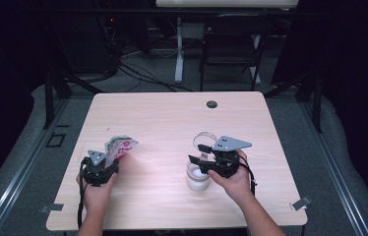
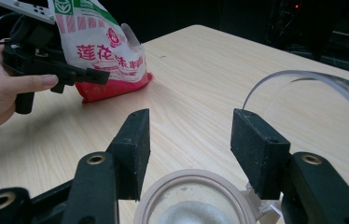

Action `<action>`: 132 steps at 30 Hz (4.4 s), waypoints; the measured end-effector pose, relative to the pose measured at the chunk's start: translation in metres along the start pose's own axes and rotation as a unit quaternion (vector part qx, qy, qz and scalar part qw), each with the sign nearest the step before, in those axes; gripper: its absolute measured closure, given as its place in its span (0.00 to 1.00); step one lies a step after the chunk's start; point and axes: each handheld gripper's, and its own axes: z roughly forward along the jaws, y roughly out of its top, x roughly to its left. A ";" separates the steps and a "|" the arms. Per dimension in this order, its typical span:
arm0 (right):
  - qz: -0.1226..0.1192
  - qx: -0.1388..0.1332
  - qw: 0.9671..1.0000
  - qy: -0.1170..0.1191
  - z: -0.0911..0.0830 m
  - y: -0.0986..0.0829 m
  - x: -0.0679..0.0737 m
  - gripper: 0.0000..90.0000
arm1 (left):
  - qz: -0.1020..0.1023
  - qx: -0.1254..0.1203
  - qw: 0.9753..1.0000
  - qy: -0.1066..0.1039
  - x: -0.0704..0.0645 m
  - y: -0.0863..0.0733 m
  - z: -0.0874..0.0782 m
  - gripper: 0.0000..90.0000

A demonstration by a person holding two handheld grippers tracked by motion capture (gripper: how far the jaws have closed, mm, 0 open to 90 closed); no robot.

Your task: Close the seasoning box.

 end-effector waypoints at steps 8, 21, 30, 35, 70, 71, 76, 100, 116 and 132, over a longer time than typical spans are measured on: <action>-0.001 -0.006 1.000 -0.016 -0.001 0.000 -0.001 0.50 | 0.005 0.004 1.000 -0.007 -0.006 0.004 -0.005 0.38; 0.004 -0.004 1.000 -0.011 -0.004 0.002 -0.003 0.49 | 0.003 -0.007 0.999 -0.033 -0.015 0.013 -0.025 0.34; 0.005 -0.010 1.000 -0.016 -0.006 0.003 -0.004 0.49 | 0.000 -0.030 0.998 -0.058 -0.019 0.020 -0.037 0.31; 0.007 -0.007 1.000 -0.018 -0.007 0.002 -0.004 0.49 | 0.010 -0.028 0.997 -0.069 -0.026 0.023 -0.038 0.31; 0.007 -0.003 1.000 -0.022 -0.029 0.003 -0.014 0.75 | 0.087 -0.027 0.979 -0.183 -0.097 0.032 -0.050 0.32; 0.007 -0.003 1.000 -0.023 -0.030 0.003 -0.014 0.76 | 0.089 -0.028 0.978 -0.185 -0.098 0.032 -0.050 0.32; 0.005 0.001 1.000 -0.027 -0.033 0.003 -0.015 0.81 | 0.096 -0.030 0.976 -0.194 -0.105 0.033 -0.051 0.32; 0.044 0.007 0.996 -0.075 -0.046 -0.005 -0.051 0.77 | 0.098 -0.031 0.976 -0.190 -0.104 0.031 -0.054 0.34; 0.051 0.015 0.997 -0.057 -0.029 -0.006 -0.058 0.72 | 0.087 -0.030 0.981 -0.174 -0.092 0.026 -0.060 0.34; 0.040 0.020 0.998 -0.052 -0.022 -0.003 -0.057 0.81 | 0.078 -0.025 0.984 -0.160 -0.083 0.023 -0.061 0.35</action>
